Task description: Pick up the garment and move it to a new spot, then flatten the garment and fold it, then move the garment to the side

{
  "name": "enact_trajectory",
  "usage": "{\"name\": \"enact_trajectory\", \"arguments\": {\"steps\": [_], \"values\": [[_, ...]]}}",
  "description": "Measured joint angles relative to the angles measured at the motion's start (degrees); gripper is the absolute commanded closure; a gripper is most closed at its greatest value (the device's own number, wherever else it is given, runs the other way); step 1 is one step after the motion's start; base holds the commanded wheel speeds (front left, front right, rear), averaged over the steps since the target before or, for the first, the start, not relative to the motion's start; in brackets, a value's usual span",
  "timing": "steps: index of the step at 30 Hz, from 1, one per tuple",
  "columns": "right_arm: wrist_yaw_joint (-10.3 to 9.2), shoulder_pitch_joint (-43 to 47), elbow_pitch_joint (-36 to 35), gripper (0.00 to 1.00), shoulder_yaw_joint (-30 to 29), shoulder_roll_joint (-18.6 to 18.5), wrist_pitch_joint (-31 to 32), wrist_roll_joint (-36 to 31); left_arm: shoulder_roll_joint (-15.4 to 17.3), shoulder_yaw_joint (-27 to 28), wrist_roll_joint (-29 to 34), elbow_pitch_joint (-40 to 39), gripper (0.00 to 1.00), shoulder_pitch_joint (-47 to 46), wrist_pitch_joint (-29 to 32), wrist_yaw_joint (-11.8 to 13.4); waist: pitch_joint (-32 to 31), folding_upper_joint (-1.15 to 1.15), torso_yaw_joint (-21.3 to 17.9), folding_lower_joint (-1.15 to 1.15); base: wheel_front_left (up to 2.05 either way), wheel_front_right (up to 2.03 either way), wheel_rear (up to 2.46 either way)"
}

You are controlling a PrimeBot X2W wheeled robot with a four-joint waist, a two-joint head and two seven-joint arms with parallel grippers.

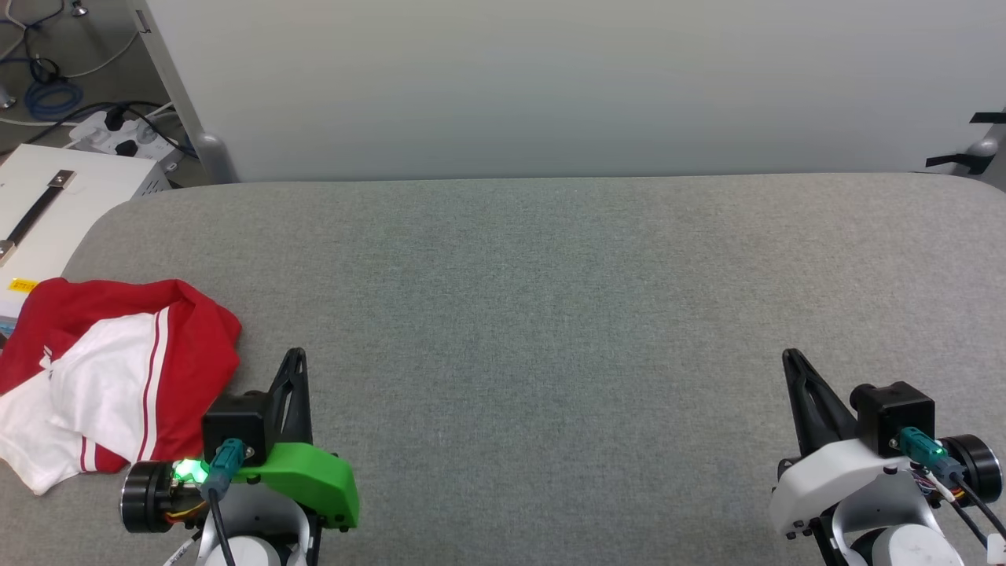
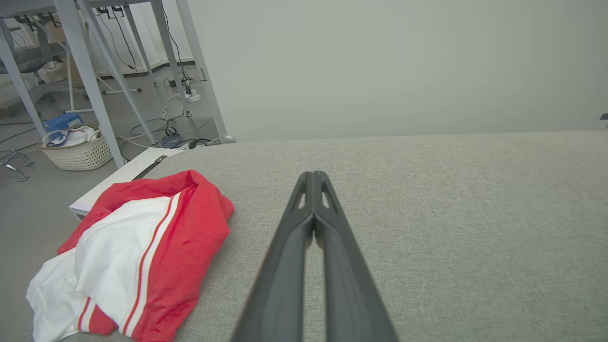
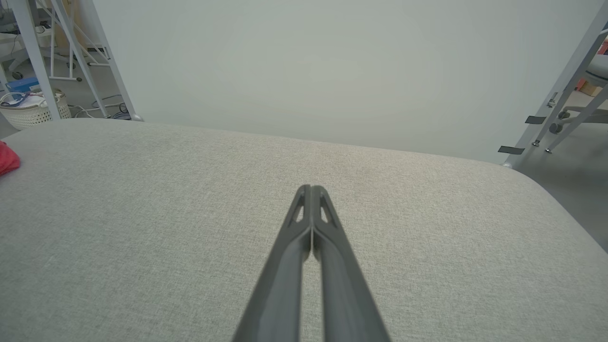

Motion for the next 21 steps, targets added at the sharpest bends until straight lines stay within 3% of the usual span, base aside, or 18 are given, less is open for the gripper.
{"name": "enact_trajectory", "arguments": {"steps": [21], "values": [[0.0, 0.0, 0.0, 1.0, 0.0, 0.0, 0.0, 0.0, 0.0, 0.0, 0.0, 0.0, 1.0, 0.0, 0.0, 0.0, 0.0, 0.0, 0.0, 0.0, 0.0, 0.0, 0.0]]}}
